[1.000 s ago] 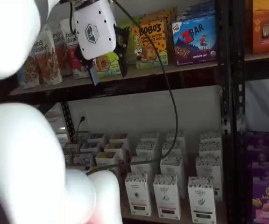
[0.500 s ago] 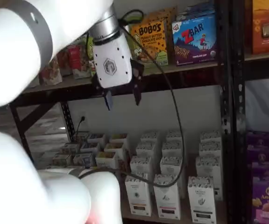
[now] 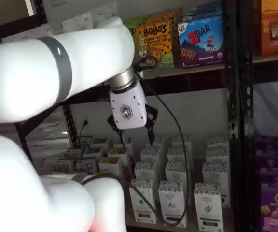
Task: Pick up the white box with a green strip in the middle, on the bottom shelf, the sixth box from the left
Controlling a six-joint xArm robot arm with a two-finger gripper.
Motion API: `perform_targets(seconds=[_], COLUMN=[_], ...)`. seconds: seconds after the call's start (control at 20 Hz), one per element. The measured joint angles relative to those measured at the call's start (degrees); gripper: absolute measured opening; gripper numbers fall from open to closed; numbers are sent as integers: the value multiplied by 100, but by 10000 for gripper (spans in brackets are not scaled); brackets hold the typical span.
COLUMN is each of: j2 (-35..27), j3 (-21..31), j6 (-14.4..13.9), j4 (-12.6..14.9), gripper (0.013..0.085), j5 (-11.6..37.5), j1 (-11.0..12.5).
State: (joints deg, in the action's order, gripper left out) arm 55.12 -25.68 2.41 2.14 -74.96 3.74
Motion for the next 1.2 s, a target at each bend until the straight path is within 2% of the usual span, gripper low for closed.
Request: perform_targets(seconds=[0.35, 0.5, 0.85, 1.15, 1.2], j2=[-584, -912, -1885, -3058, -3326], j3=[855, 1066, 1390, 1328, 1275], j6=[-82, -93, -255, -295, -421], j4=[160, 189, 318, 430, 622], gripper=[850, 850, 850, 850, 850], j5=[1327, 1852, 3322, 4624, 4866], j1=[45, 78, 84, 205, 263])
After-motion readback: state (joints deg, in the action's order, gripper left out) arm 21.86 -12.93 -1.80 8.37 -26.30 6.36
